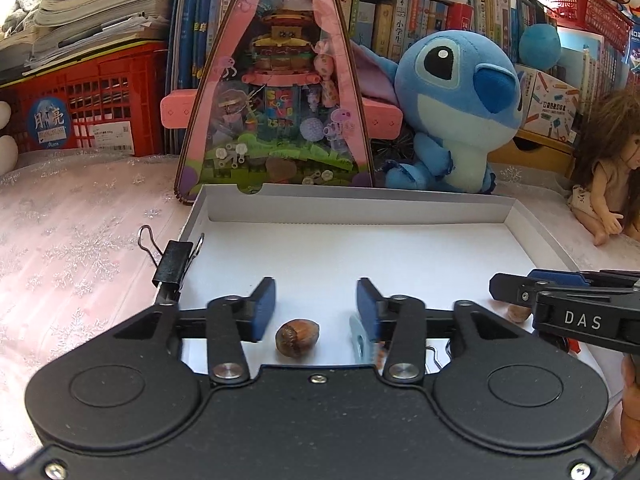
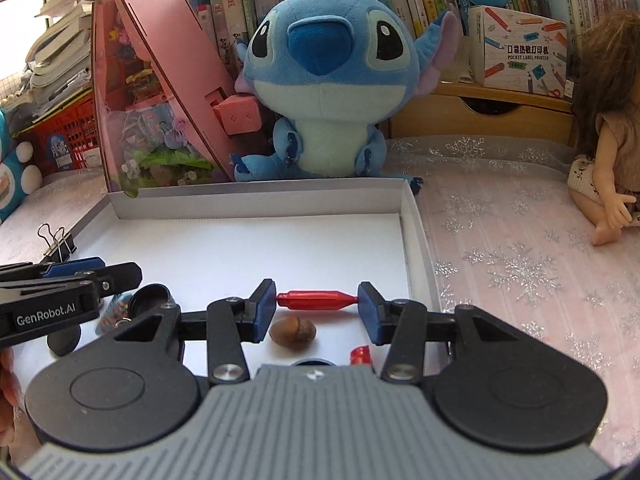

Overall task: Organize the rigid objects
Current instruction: 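Lower the nut and crayon into the tray and open both tools, then move both open tools back toward the remaining blue bead toy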

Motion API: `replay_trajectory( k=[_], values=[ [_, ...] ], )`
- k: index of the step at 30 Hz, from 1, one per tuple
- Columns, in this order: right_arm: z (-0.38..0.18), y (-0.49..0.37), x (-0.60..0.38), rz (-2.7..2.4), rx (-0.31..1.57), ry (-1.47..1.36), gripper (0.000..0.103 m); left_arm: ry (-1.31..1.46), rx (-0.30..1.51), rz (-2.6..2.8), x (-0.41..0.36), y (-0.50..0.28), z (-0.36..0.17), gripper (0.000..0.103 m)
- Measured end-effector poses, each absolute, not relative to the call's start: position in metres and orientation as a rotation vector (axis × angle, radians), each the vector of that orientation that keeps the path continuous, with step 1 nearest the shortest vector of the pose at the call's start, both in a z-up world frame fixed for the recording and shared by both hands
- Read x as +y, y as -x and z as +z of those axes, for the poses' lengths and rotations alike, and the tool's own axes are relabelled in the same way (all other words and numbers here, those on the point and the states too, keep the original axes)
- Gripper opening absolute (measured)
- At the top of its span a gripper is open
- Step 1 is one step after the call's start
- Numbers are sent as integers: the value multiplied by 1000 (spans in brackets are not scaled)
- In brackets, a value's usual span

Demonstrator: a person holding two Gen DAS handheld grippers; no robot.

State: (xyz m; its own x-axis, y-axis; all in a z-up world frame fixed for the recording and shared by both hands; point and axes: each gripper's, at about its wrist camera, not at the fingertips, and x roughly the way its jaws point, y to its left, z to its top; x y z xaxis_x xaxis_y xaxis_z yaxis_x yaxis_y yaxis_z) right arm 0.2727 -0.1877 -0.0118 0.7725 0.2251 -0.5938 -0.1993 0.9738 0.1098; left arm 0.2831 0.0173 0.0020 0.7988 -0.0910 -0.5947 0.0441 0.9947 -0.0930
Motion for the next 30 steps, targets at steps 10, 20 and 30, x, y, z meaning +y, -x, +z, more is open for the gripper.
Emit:
replay_trajectory(
  k=[10,20,30],
  values=[
    [2,-250,-193,232,581,-50,72,84,598,-99,15,-256,27,80],
    [24,-196,-203,266,492,-28,87,44,566,-97,15,-202,46,87],
    [23,-129,-213,324,445,-10,91,66,520,-131,25,-119,40,89]
  ],
)
